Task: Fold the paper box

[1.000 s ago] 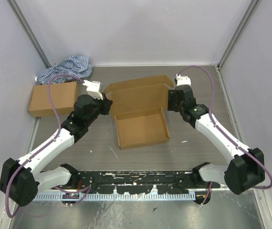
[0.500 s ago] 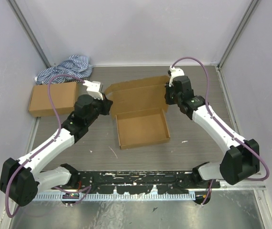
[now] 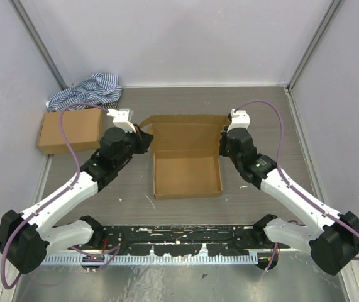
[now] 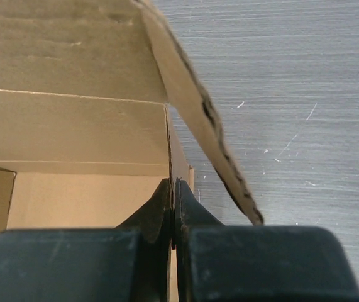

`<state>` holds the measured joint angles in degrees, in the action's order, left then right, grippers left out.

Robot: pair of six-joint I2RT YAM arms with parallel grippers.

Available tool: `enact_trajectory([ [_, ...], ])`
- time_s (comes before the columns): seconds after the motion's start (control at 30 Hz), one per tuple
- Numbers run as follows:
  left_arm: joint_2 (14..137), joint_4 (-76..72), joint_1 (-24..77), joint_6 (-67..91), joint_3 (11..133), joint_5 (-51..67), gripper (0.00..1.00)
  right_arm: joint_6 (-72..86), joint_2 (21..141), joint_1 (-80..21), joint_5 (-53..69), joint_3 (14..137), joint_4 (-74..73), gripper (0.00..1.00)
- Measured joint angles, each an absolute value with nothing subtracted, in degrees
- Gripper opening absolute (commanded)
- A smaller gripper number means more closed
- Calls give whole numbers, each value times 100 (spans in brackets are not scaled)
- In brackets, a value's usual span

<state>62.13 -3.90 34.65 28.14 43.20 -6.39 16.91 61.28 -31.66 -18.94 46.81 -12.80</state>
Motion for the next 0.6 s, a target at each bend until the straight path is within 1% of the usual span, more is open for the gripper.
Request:
enact_trajectory([
  [0.3,6213,-309,4045,3107,4257,-1323,10,2187,5900,-3931,-3251,4239,-1022,1],
  [0.5,6130,-263,4348,3201,3940,-1629,12,2521,5730,-4241,-3680,4012,-1081,1],
  [0.6,6038,-226,4488,3245,3765,-1686,14,2724,5725,-4344,-3750,3905,-1208,3],
])
